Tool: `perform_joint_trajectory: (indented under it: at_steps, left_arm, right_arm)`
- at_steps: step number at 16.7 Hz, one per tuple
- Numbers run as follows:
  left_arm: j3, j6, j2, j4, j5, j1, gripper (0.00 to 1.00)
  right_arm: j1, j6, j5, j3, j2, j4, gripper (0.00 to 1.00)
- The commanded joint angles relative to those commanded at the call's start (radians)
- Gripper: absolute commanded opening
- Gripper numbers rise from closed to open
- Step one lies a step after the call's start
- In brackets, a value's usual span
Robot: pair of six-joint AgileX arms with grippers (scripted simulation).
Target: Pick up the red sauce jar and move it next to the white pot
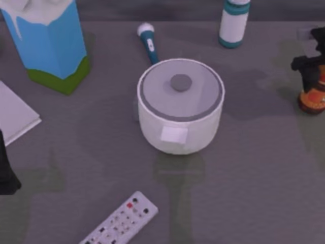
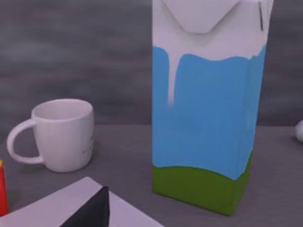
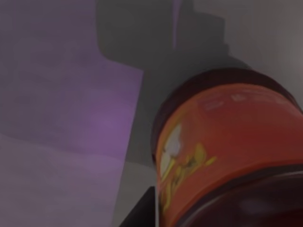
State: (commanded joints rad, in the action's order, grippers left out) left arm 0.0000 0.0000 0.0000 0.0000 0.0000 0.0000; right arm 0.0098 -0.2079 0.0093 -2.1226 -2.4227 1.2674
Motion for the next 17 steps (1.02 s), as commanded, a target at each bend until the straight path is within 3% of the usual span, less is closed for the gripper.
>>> perform_joint_trajectory:
  at_steps: [7,17]
  left_arm:
    - [0.000,0.000,0.000,0.000,0.000,0.000,1.00]
    - [0.000,0.000,0.000,0.000,0.000,0.000,1.00]
  right_arm:
    - [0.001,0.000,-0.001,0.036,0.039,0.010,0.00]
    - [0.016,0.004,-0.005,0.352,0.467,0.114,0.00]
